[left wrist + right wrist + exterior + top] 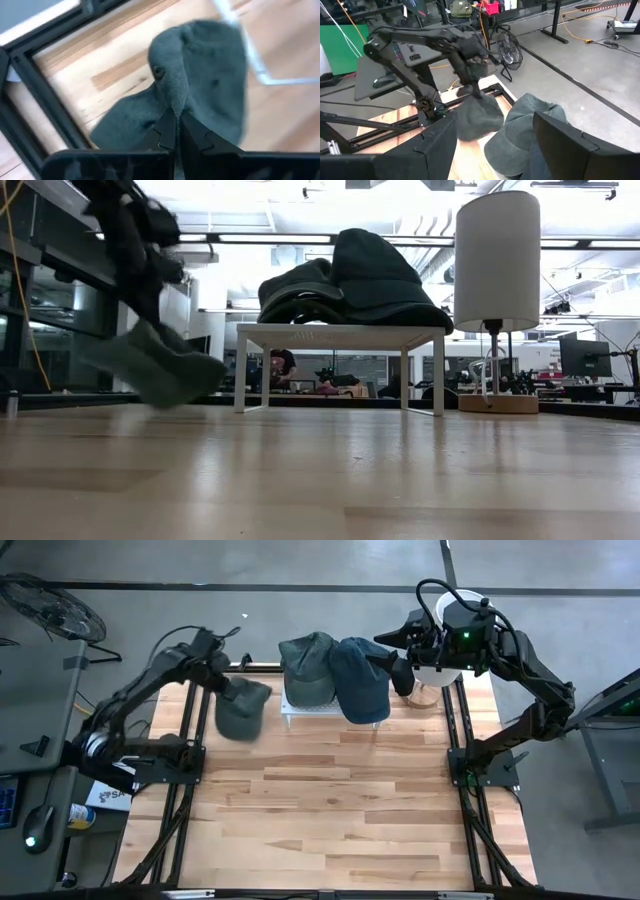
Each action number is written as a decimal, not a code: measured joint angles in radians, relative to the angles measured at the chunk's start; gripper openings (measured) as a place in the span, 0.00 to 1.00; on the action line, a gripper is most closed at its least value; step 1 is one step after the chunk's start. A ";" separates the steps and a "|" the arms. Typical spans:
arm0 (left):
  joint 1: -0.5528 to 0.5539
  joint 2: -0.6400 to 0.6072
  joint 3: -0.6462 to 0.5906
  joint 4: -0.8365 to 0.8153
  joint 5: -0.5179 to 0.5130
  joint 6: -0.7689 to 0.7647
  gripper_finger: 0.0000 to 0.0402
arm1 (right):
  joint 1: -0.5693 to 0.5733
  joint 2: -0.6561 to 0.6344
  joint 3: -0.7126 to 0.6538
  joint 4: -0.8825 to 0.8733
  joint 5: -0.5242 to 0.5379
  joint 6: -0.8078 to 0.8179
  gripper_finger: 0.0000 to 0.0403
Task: Pick & Place hat
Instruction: Stack the dark green cap on the dark green cap on the shelf
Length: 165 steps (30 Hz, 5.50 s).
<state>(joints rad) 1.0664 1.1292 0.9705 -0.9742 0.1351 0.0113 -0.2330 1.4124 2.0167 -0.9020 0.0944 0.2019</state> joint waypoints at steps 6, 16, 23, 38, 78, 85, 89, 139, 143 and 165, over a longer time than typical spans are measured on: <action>0.000 -0.220 0.000 -0.057 0.155 -0.043 0.00 | 0.000 0.000 0.000 0.000 -0.038 0.000 0.62; 0.000 -0.450 0.144 -0.047 0.381 -0.192 0.00 | 0.000 0.000 -0.001 0.000 -0.124 -0.019 0.62; 0.000 -0.464 0.382 -0.025 0.472 -0.254 0.00 | 0.000 0.000 -0.004 0.000 -0.167 -0.028 0.62; 0.000 -0.352 0.644 0.567 0.668 -0.562 0.00 | 0.067 0.141 -0.004 0.246 -0.227 -0.090 0.62; 0.000 -0.097 0.646 1.169 0.872 -0.802 0.00 | 0.029 0.406 -0.003 0.934 -0.284 -0.011 0.62; 0.000 -0.076 0.646 1.211 0.883 -0.802 0.00 | 0.029 0.431 -0.003 0.948 -0.309 0.002 0.61; 0.000 -0.070 0.646 1.213 0.887 -0.801 0.00 | 0.029 0.438 -0.003 0.948 -0.318 0.007 0.53; 0.000 -0.102 0.645 0.856 0.800 -0.591 0.66 | 0.015 0.407 -0.002 0.719 -0.481 -0.050 0.01; 0.000 -0.104 0.645 0.825 0.847 -0.590 0.66 | 0.019 0.407 -0.002 0.554 -0.527 -0.150 0.01; 0.000 -0.108 0.646 0.605 0.876 -0.647 0.66 | 0.291 0.401 -0.002 -0.016 0.337 -0.808 0.01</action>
<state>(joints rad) 1.0664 1.0210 1.6161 -0.3689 1.0115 -0.6358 0.0578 1.8137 2.0148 -0.9181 0.4316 -0.6061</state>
